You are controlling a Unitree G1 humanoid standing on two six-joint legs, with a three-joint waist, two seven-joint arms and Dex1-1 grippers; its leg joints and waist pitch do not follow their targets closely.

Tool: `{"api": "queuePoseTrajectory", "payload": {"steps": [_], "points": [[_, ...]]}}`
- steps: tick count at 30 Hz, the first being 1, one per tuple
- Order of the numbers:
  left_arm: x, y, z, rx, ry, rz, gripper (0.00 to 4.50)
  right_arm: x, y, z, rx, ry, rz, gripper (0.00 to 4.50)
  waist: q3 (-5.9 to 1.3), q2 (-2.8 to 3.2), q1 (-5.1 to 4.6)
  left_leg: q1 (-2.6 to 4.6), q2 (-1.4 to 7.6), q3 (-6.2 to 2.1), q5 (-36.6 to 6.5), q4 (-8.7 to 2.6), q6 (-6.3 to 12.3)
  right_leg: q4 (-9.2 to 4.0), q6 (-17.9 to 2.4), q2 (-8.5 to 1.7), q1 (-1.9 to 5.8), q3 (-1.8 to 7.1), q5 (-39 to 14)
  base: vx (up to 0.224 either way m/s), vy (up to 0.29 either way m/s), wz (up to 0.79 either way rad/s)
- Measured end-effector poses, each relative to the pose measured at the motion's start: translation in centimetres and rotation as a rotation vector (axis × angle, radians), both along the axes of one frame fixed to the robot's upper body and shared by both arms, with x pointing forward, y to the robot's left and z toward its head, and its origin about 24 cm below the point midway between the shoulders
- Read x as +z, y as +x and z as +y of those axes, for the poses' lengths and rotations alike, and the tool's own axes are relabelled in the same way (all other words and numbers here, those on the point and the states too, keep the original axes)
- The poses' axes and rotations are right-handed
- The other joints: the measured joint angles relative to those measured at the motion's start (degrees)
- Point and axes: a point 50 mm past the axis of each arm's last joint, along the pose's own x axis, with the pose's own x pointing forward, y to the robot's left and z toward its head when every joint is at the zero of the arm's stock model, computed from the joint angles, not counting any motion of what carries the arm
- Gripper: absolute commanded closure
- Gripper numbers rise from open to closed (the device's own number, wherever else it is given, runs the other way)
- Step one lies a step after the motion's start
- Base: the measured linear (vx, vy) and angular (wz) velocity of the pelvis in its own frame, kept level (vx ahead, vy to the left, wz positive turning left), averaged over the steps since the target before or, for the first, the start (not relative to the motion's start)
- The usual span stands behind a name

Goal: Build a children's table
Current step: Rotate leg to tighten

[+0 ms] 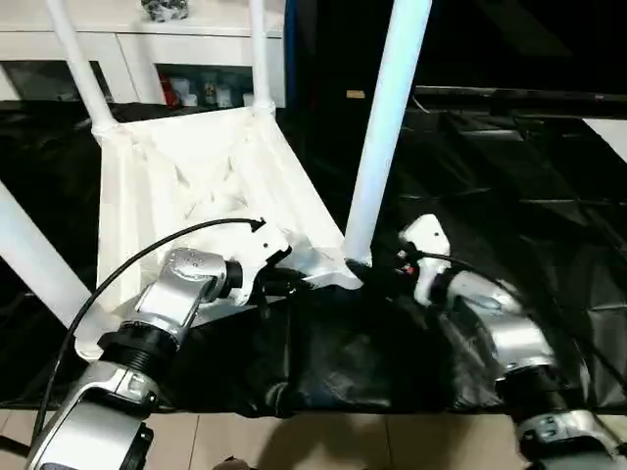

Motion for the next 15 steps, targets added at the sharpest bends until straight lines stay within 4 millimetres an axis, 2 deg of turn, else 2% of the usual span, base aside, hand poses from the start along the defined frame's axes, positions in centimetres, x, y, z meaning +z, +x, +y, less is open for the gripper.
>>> {"api": "queuePoseTrajectory", "payload": {"steps": [7,10,15], "points": [[0.0,-0.8,0.5,-0.131,0.003,-0.004,4.47,0.3,-0.5,-0.4,0.22,-0.082,0.014,0.0,-0.02,0.06,0.34,-0.06,0.02,0.02,0.0,0.0,0.02,0.01,0.03,0.0,-0.04,-0.01,-0.13,0.0,0.0,0.0],[-0.1,-1.4,0.4,-0.203,0.009,-0.004,4.47,0.5,-0.6,-0.1,0.284,-0.103,0.003,0.0,-0.02,0.06,1.28,-0.04,0.02,0.04,0.0,0.01,0.02,0.02,0.02,-0.01,-0.02,-0.02,-0.13,0.0,0.0,0.0],[-0.1,-2.1,0.4,-0.281,0.007,0.012,4.47,0.4,-1.0,0.4,0.393,-0.127,0.01,0.0,-0.02,0.06,2.15,-0.04,0.03,0.15,0.0,0.08,0.02,0.06,0.02,-0.07,0.04,0.01,-0.13,0.0,0.0,0.0]]}}
